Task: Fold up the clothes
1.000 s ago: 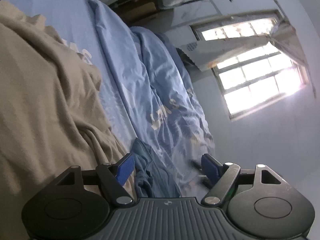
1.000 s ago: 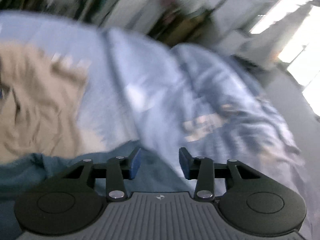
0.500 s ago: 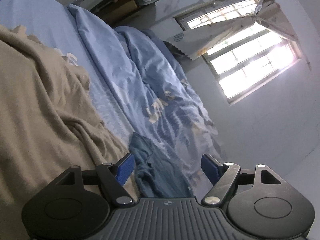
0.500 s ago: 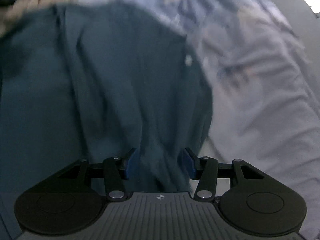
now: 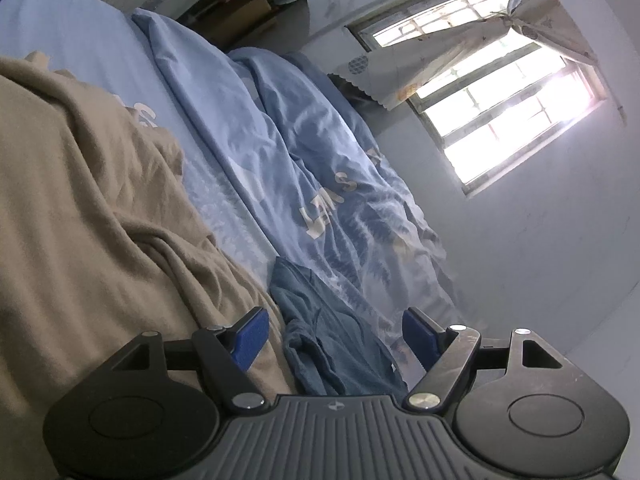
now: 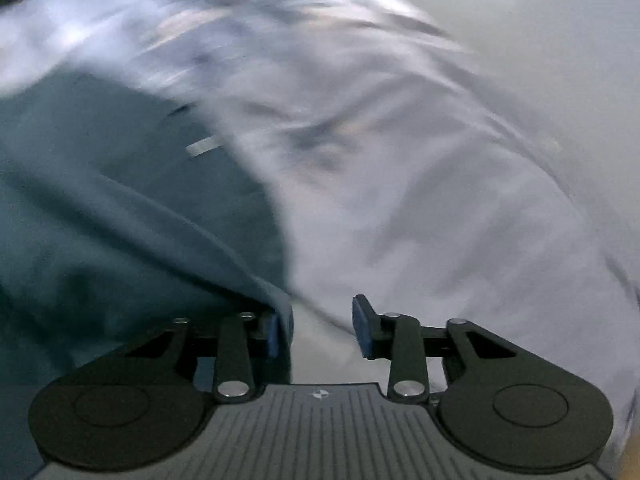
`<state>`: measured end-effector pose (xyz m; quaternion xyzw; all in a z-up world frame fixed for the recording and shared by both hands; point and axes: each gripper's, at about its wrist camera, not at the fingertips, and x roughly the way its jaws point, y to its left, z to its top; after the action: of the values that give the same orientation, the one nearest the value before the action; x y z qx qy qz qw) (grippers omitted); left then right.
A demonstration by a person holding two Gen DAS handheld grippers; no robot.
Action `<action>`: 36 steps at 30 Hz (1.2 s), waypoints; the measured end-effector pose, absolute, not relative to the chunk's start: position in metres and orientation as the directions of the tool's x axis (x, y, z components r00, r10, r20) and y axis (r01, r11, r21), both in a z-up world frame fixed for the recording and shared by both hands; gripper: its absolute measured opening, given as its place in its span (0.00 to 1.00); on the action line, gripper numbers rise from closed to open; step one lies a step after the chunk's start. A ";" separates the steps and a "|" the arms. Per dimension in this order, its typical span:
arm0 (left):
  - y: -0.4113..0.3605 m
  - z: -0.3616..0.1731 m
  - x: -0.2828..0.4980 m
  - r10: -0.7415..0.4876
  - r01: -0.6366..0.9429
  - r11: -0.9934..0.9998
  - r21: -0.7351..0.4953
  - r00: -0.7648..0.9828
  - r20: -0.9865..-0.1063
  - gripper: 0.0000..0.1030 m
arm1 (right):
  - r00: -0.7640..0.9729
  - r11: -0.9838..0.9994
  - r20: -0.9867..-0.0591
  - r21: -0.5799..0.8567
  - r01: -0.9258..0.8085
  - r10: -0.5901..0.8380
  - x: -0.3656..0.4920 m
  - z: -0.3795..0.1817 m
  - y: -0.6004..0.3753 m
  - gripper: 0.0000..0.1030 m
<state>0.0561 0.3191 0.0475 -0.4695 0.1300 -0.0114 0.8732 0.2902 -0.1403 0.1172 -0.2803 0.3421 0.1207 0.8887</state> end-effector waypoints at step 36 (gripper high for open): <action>0.243 0.074 0.210 -0.253 -0.243 0.802 -0.546 0.690 -0.679 0.71 | 0.835 0.866 -0.546 -0.381 -0.322 0.070 0.128 0.029 -0.186 0.38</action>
<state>0.2104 0.2434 0.0745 -0.3147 0.3939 -0.0029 0.8636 0.1277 -0.1860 0.0287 -0.2358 0.2672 0.1058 0.9283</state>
